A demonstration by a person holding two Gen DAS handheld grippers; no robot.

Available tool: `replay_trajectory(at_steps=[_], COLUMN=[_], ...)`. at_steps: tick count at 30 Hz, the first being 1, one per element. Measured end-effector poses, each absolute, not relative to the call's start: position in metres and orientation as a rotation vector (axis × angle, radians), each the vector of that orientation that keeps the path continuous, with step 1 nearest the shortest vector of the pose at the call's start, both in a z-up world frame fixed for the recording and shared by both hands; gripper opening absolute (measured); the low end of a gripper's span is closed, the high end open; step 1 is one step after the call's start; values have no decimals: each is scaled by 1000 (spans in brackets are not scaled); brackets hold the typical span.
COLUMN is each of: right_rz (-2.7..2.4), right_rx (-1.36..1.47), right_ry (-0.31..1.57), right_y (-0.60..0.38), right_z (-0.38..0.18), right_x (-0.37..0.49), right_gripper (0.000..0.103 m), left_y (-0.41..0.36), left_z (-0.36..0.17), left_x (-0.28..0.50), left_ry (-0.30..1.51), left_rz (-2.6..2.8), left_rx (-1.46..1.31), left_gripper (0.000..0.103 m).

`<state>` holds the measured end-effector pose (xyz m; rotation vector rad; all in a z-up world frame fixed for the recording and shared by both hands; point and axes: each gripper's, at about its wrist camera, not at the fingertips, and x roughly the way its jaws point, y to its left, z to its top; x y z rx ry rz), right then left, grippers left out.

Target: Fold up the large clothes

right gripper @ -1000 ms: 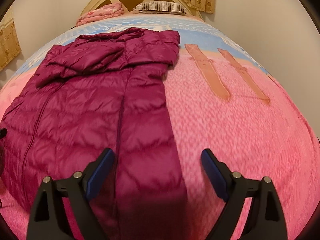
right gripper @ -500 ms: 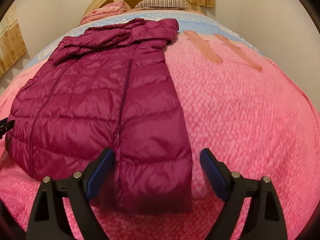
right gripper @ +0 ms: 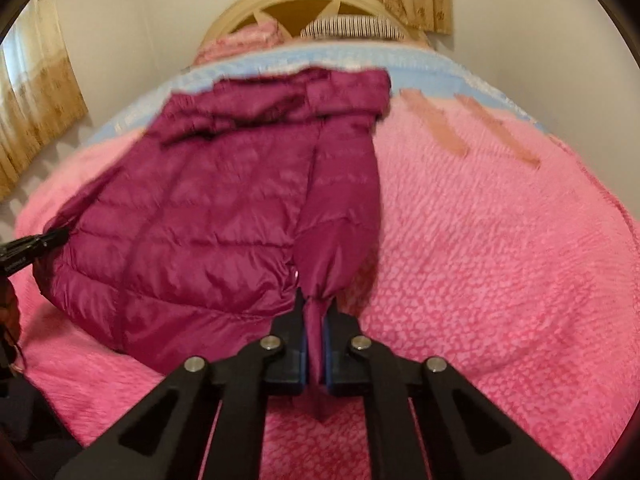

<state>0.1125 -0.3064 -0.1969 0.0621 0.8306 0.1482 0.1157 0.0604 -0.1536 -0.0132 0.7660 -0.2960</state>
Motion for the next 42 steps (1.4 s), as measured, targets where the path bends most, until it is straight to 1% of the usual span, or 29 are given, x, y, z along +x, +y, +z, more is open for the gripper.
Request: replay_trajectory(at_steps=[6, 9, 11, 14, 18, 21, 24, 25, 26, 27, 29, 31, 33, 35, 36, 37, 42], right_rz=[156, 160, 159, 148, 105, 75, 53, 45, 39, 28, 12, -5, -23, -45, -58, -71, -128], right_rx=[57, 36, 23, 14, 74, 170, 204, 206, 211, 210, 215, 224, 227, 252, 275, 298, 289], right_ry=[660, 565, 511, 471, 487, 518, 543, 554, 566, 573, 594, 612, 628, 638, 643, 625, 560], right_y=[-312, -307, -304, -300, -304, -316, -318, -318, -317, -317, -319, -320, -322, -327, -331, -336, -337], right_z=[-123, -83, -64, -53, -64, -79, -88, -92, -96, -100, -108, -117, -127, -136, -138, -137, -118], right_x=[66, 42, 34, 59, 137, 194, 231, 243, 254, 266, 290, 309, 328, 343, 349, 351, 343], right_gripper=[6, 6, 6, 6, 6, 6, 6, 6, 6, 6, 6, 7, 9, 32, 64, 81, 81], left_y=[79, 85, 86, 80, 68, 63, 60, 58, 57, 56, 58, 69, 79, 87, 92, 97, 115], left_z=[-70, -43, -36, -39, -56, -69, -84, -89, -94, -100, -108, -109, -111, -111, -110, -107, -79], left_x=[72, 53, 58, 99, 176, 234, 276, 289, 300, 313, 329, 342, 358, 369, 372, 374, 370], left_ry=[586, 523, 509, 517, 549, 556, 581, 587, 600, 620, 612, 573, 581, 594, 595, 589, 506], left_rz=[-386, -388, -377, -364, -335, -291, -244, -221, -195, -163, -82, -14, 64, 118, 146, 174, 334], left_rx=[-50, -42, -34, -9, 15, 21, 32, 35, 44, 50, 44, -4, -20, -41, -54, -65, -74], left_gripper=[6, 6, 6, 6, 6, 6, 13, 19, 31, 38, 82, 92, 93, 93, 93, 93, 93])
